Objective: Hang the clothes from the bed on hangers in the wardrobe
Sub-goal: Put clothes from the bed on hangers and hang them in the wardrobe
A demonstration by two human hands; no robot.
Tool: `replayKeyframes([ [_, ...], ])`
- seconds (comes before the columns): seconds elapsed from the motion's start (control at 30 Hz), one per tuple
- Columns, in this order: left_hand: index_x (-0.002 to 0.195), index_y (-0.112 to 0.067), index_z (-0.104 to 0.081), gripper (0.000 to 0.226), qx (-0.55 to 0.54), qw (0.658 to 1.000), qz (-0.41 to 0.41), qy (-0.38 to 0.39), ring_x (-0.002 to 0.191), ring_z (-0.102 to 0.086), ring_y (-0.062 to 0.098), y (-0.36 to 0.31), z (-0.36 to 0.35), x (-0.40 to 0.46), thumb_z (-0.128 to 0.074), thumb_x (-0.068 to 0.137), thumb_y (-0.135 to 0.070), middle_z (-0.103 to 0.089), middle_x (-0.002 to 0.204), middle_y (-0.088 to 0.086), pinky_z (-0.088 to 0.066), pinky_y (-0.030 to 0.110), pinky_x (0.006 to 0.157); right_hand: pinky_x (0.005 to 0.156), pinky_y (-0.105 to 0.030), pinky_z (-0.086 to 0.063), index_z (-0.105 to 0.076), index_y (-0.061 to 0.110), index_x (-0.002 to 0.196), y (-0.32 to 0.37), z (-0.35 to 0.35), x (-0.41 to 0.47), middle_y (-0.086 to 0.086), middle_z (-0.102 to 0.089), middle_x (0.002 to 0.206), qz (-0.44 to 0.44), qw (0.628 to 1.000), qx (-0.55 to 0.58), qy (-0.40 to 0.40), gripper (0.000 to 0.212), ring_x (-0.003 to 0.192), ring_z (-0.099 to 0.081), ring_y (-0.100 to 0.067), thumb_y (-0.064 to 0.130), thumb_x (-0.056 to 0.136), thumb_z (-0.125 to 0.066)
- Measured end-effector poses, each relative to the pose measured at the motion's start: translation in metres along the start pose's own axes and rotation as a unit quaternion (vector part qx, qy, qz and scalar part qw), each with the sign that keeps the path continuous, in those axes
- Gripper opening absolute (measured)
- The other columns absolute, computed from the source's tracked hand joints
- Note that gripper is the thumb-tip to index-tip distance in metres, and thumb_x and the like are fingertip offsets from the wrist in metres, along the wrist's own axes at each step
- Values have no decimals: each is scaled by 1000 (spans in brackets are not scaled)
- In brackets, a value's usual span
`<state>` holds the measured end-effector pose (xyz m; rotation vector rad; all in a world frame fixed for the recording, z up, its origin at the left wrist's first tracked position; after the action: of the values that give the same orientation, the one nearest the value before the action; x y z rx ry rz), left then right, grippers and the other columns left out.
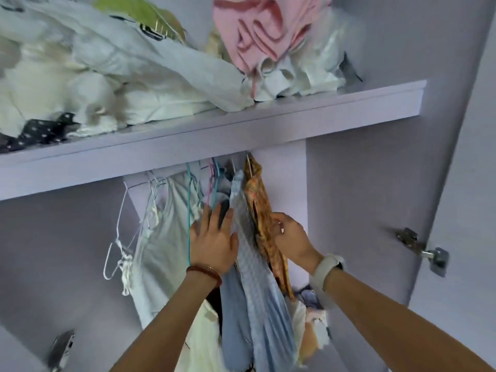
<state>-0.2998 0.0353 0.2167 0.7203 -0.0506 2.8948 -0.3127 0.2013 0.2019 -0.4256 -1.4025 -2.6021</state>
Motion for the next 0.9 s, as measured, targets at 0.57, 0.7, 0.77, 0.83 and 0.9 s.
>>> replayKeyframes([
  [0.57,143,-9,-30,61,28,994,80,71,142,-10,26,1,-51,9,-49,90,-33,-28,151,3,-36,45,101,68,-40,-44,-49,-7,98,-53,26,109,-26,-60,95,-68,984,-110,-122,20,85,-56,-43,9,91,-39],
  [0.7,140,-10,-36,53,25,995,87,45,142,-10,27,-4,-48,10,-39,90,-28,-28,150,7,-29,50,106,59,-35,-32,-49,-7,104,-86,50,60,-27,-58,82,-29,976,-160,-143,30,76,-55,-44,17,99,-31],
  [0.77,124,-7,-55,49,25,998,57,-23,136,-30,33,-14,-44,11,-40,81,-26,-47,138,14,-20,61,106,58,-34,-31,-52,-8,98,-108,56,27,-29,-60,76,-21,977,-159,-142,32,71,-57,-45,18,99,-32],
  [0.83,117,-8,-58,44,12,995,6,-98,134,-32,33,-38,-34,9,-39,80,-23,-51,132,16,-5,63,106,55,-33,-31,-54,-3,85,-123,66,-5,-26,-58,67,-23,977,-155,-141,38,62,-56,-42,26,94,-32],
  [0.9,114,-8,-59,40,-52,988,-60,-130,133,-32,30,-73,-26,4,-40,81,-21,-54,129,14,-4,60,108,54,-32,-34,-52,5,77,-133,80,-38,-15,-55,62,-33,976,-175,-128,37,58,-53,-35,31,90,-30],
])
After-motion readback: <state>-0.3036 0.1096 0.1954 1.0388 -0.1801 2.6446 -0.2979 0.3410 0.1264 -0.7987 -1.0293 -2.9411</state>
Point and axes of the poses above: each hand's wrist, its own x-axis towards the middle knuckle, its own z-axis out of the back of the hand, y = z × x, the point moved 5 cm from there along x, towards the middle knuckle
